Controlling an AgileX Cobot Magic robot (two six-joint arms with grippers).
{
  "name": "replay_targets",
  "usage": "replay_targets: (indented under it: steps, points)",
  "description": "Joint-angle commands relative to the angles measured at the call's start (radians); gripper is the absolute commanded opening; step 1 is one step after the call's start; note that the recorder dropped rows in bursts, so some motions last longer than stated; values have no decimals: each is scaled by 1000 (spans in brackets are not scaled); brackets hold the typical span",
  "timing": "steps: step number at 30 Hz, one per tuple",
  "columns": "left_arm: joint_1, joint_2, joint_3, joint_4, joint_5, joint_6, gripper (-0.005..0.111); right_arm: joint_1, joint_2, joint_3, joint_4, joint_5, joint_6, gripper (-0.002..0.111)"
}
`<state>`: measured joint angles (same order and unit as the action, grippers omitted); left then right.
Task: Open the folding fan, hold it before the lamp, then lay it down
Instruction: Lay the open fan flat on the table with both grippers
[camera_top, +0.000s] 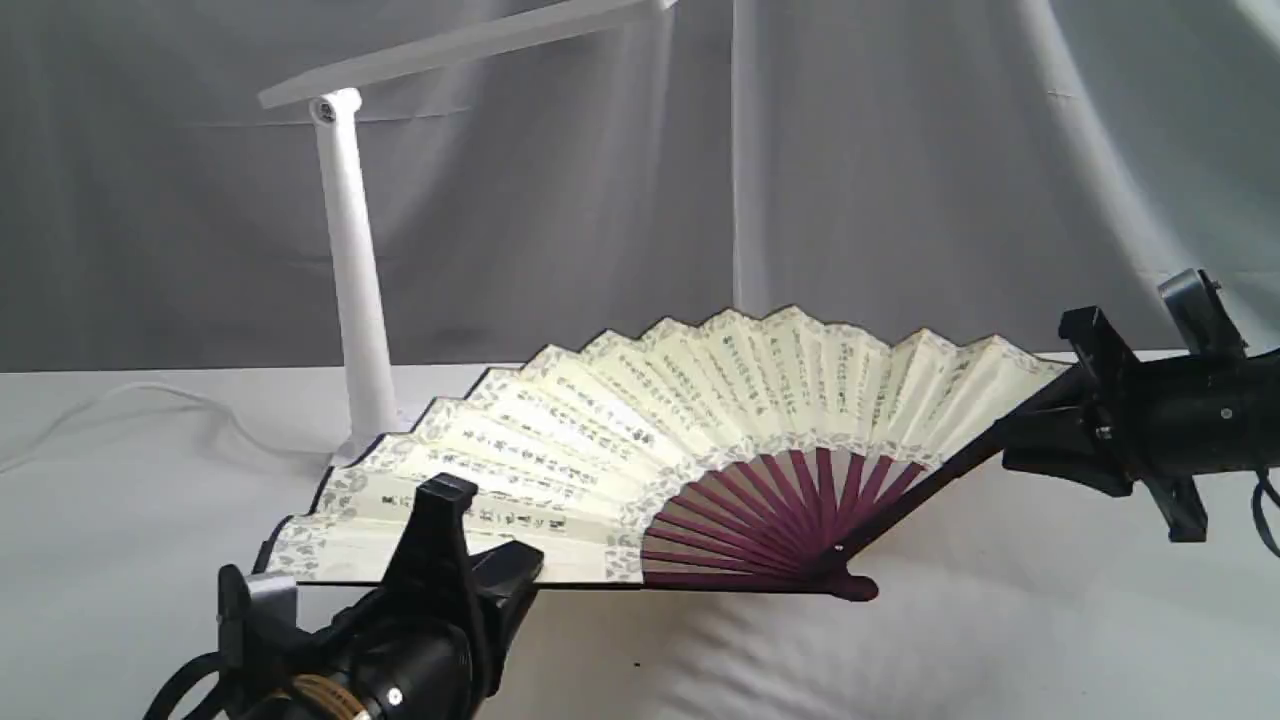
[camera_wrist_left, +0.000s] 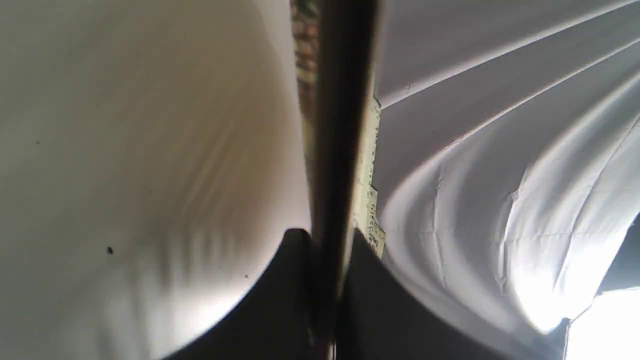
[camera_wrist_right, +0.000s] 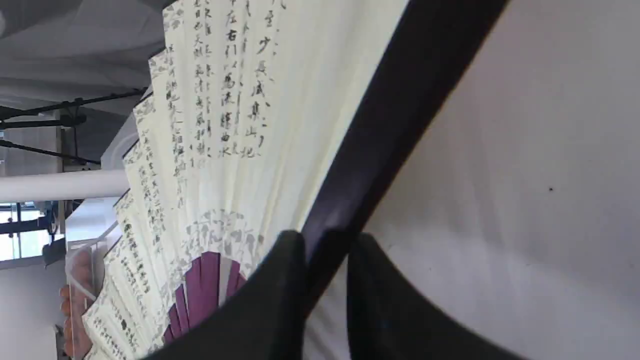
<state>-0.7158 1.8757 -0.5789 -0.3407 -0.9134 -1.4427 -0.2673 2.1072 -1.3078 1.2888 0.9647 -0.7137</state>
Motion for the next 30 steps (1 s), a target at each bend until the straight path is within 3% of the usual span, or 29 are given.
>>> replay_targets:
  steps: [1, 17, 30]
  points:
    - [-5, -4, -6, -24, -14, -21, 0, -2, 23, 16, -53, -20, -48, 0]
    - [-10, -4, -6, -19, 115, -58, 0, -2, 52, 19, -74, 11, -60, 0]
    - [-22, -4, -6, 5, 133, -75, 0, -2, 52, 19, -82, 44, -57, 0]
